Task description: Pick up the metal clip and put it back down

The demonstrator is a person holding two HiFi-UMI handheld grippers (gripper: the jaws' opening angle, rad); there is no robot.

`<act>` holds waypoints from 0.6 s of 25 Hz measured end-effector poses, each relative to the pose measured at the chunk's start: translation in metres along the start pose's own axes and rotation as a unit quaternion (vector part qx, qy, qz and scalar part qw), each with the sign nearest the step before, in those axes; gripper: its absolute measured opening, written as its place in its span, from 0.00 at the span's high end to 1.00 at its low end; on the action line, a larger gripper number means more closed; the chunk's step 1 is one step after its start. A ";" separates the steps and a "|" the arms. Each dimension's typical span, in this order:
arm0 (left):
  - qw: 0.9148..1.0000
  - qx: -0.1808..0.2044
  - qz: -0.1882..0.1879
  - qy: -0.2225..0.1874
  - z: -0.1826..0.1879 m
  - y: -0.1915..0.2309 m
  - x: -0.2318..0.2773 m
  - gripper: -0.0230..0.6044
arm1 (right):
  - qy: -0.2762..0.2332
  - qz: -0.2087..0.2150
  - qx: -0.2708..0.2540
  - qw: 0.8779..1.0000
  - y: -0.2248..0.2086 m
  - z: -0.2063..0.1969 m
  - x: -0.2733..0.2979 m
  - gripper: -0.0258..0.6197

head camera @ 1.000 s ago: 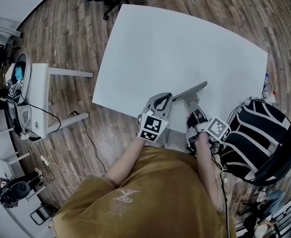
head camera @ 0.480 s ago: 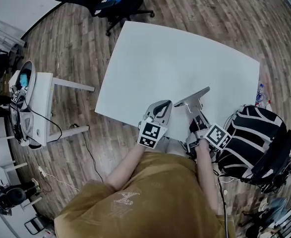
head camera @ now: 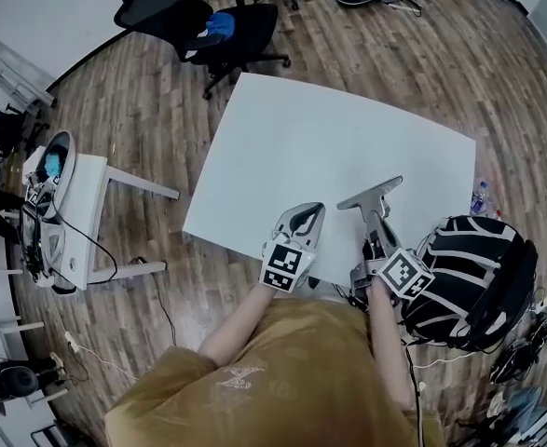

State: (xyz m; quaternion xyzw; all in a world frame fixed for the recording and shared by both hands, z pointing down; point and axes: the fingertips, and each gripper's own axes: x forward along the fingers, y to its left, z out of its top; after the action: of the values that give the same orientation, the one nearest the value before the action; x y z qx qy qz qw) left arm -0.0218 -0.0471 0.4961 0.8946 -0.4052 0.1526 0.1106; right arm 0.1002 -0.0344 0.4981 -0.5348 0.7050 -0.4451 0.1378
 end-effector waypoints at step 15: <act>0.996 0.000 -0.002 -0.085 0.071 -0.007 -0.008 0.95 | -0.073 -0.050 -0.267 0.960 0.043 0.046 -0.018 0.95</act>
State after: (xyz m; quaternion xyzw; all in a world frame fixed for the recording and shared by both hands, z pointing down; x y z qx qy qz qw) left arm -0.0085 -0.0600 0.4265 0.9053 -0.4110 0.0754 0.0763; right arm 0.1111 -0.0393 0.4340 -0.6175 0.7588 -0.2064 0.0188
